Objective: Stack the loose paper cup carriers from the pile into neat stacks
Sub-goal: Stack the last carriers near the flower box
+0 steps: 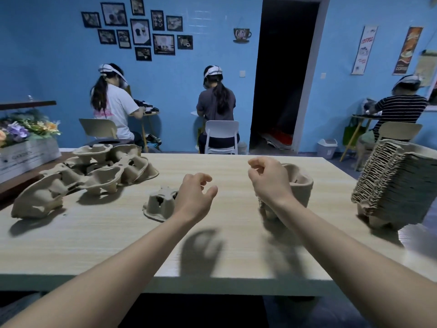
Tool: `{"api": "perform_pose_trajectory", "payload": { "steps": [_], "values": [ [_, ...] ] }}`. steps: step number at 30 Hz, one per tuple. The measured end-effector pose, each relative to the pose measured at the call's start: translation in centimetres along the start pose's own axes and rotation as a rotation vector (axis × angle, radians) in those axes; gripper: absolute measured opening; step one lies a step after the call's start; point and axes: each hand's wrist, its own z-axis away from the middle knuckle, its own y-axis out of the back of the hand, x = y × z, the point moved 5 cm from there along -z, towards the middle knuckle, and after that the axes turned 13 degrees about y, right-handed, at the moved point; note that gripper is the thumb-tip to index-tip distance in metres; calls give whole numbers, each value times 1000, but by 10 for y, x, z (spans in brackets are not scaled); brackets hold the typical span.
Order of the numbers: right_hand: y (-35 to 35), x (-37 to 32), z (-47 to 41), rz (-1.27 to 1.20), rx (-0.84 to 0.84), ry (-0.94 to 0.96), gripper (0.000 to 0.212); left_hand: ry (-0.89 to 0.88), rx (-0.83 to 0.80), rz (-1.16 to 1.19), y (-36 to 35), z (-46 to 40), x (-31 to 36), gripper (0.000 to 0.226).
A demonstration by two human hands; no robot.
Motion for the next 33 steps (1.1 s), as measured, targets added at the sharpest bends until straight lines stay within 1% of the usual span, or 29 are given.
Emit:
{"api": "perform_pose_trajectory", "payload": {
  "steps": [3, 9, 13, 16, 21, 26, 28, 33],
  "values": [
    [-36, -10, 7, -12, -82, 27, 27, 2, 47, -42, 20, 2, -24, 27],
    [-109, -21, 27, -82, -267, -10, 31, 100, 129, -134, 52, 1, -82, 32],
    [-146, -23, 31, -98, -336, -28, 38, 135, 170, -195, 62, 1, -111, 38],
    [-168, -24, 31, -94, -377, -38, 48, 155, 177, -213, 65, -1, -128, 43],
    [-194, -25, 25, -139, -392, -41, 61, 166, 157, -188, 62, -8, -139, 46],
    [-212, -19, 19, -172, -418, -64, 85, 173, 141, -166, 60, -10, -145, 46],
    [-215, -18, 17, -188, -419, -64, 86, 173, 142, -151, 60, -11, -145, 44],
    [-209, -15, 18, -187, -381, -55, 77, 170, 137, -122, 61, -9, -144, 44]
  ]
}}
